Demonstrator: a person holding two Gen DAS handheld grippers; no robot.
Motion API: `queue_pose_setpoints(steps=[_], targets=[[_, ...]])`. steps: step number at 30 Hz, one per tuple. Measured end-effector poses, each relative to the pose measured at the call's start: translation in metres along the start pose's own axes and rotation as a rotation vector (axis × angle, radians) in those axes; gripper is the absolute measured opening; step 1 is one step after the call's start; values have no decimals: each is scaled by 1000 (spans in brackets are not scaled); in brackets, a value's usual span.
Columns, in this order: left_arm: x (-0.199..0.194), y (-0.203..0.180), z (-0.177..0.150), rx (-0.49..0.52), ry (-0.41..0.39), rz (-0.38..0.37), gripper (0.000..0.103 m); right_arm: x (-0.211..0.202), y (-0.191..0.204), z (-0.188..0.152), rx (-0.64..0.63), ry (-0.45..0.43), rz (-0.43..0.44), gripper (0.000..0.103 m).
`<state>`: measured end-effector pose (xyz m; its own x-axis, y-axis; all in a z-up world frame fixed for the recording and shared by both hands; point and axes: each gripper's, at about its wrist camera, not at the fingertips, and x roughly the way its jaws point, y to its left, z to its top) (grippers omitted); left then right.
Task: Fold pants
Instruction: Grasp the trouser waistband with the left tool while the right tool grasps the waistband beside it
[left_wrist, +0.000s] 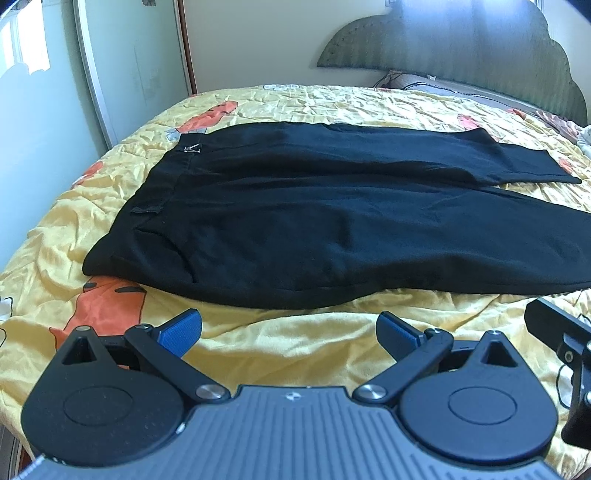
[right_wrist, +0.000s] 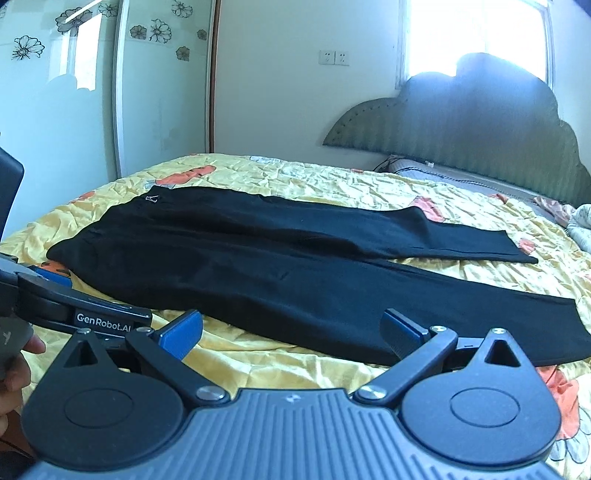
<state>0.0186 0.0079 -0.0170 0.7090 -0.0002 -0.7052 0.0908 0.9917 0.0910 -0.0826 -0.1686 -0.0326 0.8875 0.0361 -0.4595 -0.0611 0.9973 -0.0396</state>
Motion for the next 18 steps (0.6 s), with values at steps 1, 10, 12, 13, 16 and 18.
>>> queue_pose_setpoints(steps=[1,10,12,13,16,18], targets=[[1,1,1,-4,5,-4,102,2,-1,1,5,3,7,103],[24,40,43,-91,-5,-26,102,15,-11,46,-181,-330,203,103],[31,57,57,-132,-7,-27,101,43,-8,69,-261,-248,267,103],[34,66,63,-154,-15,-20,101,62,-5,82,-286,-200,305,103],[44,90,83,-210,-27,-7,99,113,2,110,-347,-144,424,103],[50,104,96,-254,-19,-9,99,147,9,128,-384,-105,477,103]])
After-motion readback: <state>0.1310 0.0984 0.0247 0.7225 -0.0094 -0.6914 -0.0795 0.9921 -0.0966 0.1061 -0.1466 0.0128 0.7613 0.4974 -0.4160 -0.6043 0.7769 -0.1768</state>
